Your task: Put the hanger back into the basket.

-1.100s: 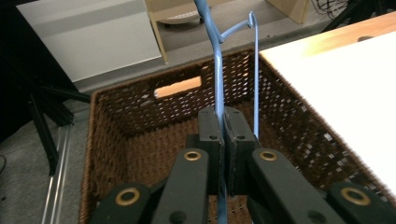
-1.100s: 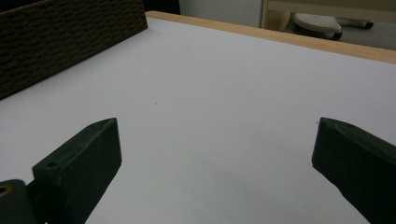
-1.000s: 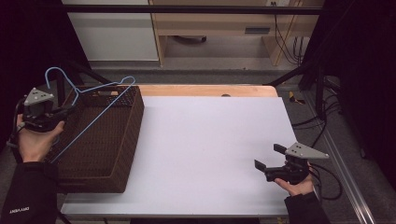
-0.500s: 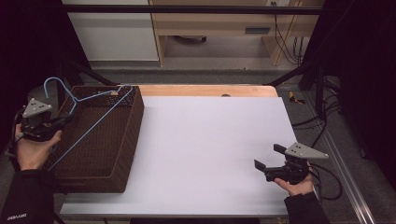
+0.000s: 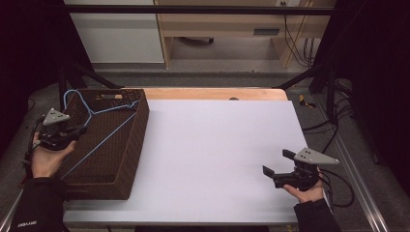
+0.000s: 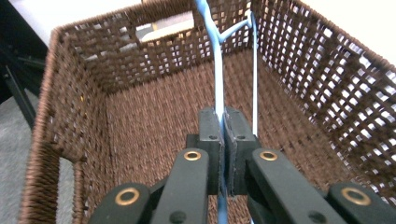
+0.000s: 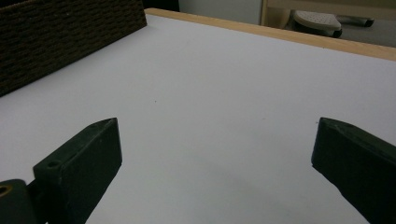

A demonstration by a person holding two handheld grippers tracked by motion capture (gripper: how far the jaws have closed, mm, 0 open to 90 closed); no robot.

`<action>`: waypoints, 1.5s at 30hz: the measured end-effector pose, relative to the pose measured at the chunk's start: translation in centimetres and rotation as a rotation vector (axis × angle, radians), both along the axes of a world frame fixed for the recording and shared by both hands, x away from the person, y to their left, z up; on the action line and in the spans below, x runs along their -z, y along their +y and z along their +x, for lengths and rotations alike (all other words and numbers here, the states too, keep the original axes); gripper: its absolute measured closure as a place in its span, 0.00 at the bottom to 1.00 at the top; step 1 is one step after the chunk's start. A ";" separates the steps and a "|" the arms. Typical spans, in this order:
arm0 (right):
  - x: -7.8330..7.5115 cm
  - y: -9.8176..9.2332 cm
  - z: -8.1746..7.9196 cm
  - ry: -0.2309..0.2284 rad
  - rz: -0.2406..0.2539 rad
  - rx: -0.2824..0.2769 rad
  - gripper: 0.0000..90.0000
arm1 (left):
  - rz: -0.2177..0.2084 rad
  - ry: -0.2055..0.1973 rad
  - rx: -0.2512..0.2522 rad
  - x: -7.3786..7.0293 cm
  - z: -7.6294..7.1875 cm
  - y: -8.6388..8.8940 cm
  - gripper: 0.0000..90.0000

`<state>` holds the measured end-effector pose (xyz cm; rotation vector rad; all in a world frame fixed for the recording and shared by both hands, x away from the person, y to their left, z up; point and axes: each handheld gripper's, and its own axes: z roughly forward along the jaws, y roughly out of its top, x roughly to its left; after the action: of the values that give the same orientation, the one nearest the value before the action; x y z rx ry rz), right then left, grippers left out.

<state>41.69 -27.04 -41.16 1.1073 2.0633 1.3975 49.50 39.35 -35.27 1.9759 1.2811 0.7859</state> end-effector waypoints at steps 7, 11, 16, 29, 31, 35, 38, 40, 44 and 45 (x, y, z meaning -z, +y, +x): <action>0.0 -0.1 0.0 -0.004 -0.002 0.002 0.02 | 0.022 0.063 -0.034 1.0 0.3 -0.2 0.94; -0.1 -0.1 -0.1 -0.002 0.006 0.005 0.02 | -0.027 0.038 -0.037 0.4 -0.7 0.3 0.90; -0.1 -0.1 -0.1 -0.003 0.009 0.010 0.02 | -0.109 -0.034 0.015 -0.7 -2.8 -0.3 0.80; -0.2 -0.1 -0.1 -0.010 0.025 0.014 0.02 | -0.230 -0.170 0.207 -1.4 -6.2 -7.1 0.42; -0.2 -0.1 -0.1 -0.011 0.022 0.016 0.02 | -0.229 -0.170 0.226 -1.4 -6.4 -7.8 0.40; -0.3 -0.1 -0.2 -0.012 0.023 0.016 0.02 | -0.225 -0.169 0.277 -1.0 -6.9 -10.0 0.31; -0.3 -0.2 -0.2 -0.018 0.022 0.016 0.02 | -0.224 -0.162 0.320 -0.7 -7.4 -11.8 0.23; -0.3 -0.3 -0.2 -0.020 0.022 0.016 0.02 | -0.228 -0.165 0.339 -0.5 -7.7 -12.8 0.21; -0.3 -0.2 -0.2 -0.017 0.024 0.017 0.02 | -0.259 -0.155 0.365 0.1 -8.2 -14.3 0.13; -0.3 -0.2 -0.2 -0.017 0.024 0.017 0.02 | -0.257 -0.154 0.369 0.4 -8.3 -14.7 0.13</action>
<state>41.46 -27.26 -40.84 1.1166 2.0254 1.4227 41.22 24.63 -35.67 1.8291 0.8467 0.5492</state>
